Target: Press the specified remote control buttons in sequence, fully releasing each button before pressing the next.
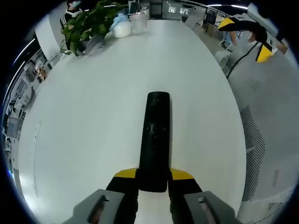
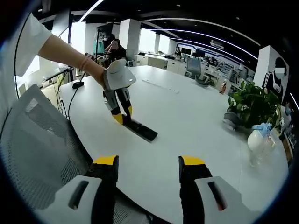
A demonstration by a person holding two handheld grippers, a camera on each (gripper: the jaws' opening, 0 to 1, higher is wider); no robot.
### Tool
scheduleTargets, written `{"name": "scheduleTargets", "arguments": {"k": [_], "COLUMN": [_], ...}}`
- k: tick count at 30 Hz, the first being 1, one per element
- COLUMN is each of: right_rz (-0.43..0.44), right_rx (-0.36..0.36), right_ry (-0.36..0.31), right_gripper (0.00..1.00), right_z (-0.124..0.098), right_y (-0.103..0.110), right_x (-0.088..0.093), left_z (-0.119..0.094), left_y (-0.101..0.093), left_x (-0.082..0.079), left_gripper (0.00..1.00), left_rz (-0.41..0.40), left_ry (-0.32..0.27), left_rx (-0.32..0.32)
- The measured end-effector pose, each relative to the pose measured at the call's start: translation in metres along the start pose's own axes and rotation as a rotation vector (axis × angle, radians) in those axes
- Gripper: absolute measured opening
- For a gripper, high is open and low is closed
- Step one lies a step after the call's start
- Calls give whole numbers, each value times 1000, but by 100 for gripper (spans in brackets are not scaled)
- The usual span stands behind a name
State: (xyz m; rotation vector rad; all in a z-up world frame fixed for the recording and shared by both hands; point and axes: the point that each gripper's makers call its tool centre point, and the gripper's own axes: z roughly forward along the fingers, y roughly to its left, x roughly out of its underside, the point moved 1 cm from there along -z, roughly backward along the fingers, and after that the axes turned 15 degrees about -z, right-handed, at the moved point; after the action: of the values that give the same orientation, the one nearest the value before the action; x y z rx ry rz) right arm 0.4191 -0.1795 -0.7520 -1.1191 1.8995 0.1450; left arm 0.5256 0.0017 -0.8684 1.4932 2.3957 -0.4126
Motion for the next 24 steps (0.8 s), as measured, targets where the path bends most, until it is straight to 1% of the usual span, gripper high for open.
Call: {"name": "scheduleTargets", "arguments": {"k": [24], "right_rz": [1], "right_rx": [-8], "right_ry": [8], "right_gripper": [53], "right_z": [1], "right_y": [1], "right_x": [3], "left_z": [1], "left_y": [-12], "left_x": [2], "left_gripper": [24], "left_rz": [22], "left_ry": [1], "left_rx": [7]}}
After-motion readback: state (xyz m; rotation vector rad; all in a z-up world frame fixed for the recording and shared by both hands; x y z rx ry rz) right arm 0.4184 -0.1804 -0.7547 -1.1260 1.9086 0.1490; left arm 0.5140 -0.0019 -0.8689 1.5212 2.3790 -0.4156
